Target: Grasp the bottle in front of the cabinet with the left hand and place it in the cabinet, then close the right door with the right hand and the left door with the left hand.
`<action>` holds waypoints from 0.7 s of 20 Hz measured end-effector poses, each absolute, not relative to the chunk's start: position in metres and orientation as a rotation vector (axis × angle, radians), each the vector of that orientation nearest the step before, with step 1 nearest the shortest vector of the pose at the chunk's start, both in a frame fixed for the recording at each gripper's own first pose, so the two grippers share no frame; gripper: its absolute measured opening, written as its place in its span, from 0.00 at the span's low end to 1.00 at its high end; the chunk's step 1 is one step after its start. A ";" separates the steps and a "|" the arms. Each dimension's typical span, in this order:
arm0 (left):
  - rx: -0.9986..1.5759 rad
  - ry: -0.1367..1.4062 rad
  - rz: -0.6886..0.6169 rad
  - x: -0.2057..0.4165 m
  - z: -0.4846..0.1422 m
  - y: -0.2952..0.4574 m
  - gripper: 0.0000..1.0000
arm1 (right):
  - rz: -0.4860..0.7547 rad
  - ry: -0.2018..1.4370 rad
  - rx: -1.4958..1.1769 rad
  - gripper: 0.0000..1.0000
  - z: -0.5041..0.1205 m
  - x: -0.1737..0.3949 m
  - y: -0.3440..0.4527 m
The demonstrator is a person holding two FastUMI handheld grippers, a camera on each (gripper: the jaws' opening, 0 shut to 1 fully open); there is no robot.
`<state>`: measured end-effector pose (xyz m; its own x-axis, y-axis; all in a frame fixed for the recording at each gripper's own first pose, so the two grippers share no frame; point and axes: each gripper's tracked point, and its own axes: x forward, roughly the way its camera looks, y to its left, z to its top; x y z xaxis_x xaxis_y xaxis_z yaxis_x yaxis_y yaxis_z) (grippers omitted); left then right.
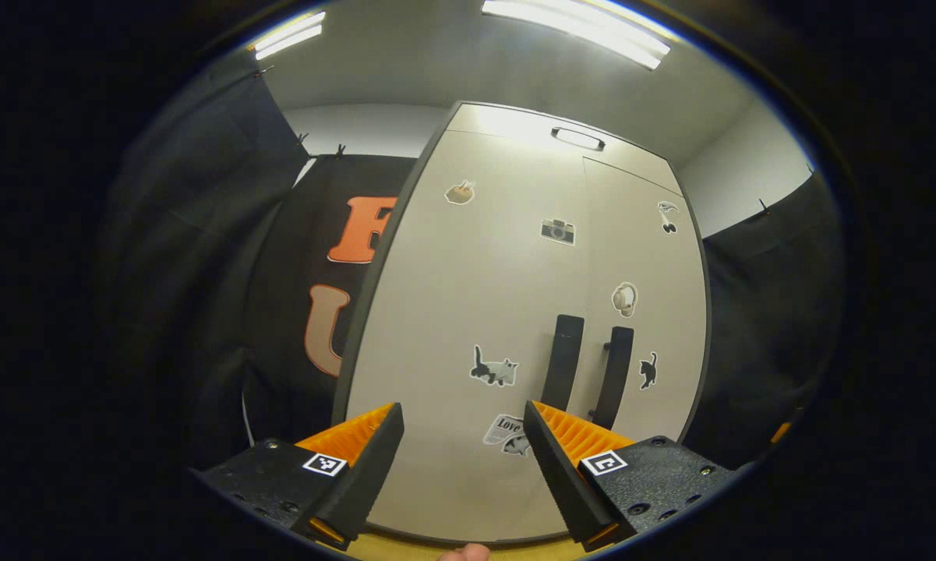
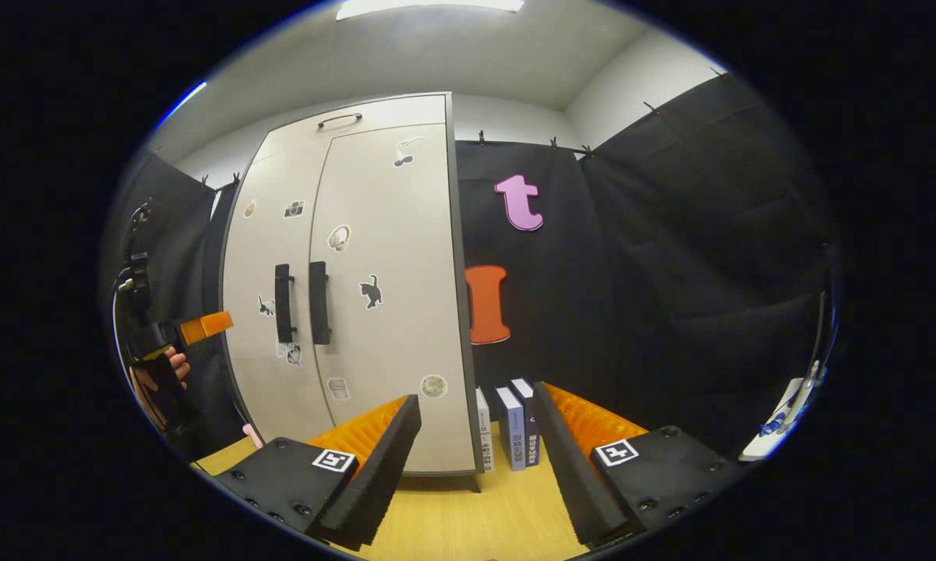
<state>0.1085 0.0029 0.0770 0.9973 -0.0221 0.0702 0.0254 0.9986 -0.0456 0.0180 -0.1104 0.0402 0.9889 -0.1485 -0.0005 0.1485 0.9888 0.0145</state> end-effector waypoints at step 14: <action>0.046 -0.091 0.183 -0.017 0.058 0.085 0.94 | -0.065 0.017 -0.014 0.96 0.016 0.021 -0.069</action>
<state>-0.0165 0.0846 0.0576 0.9792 0.1792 0.0947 -0.1834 0.9823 0.0372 0.0210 -0.0689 0.0164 0.9977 -0.0655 -0.0164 0.0653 0.9978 -0.0143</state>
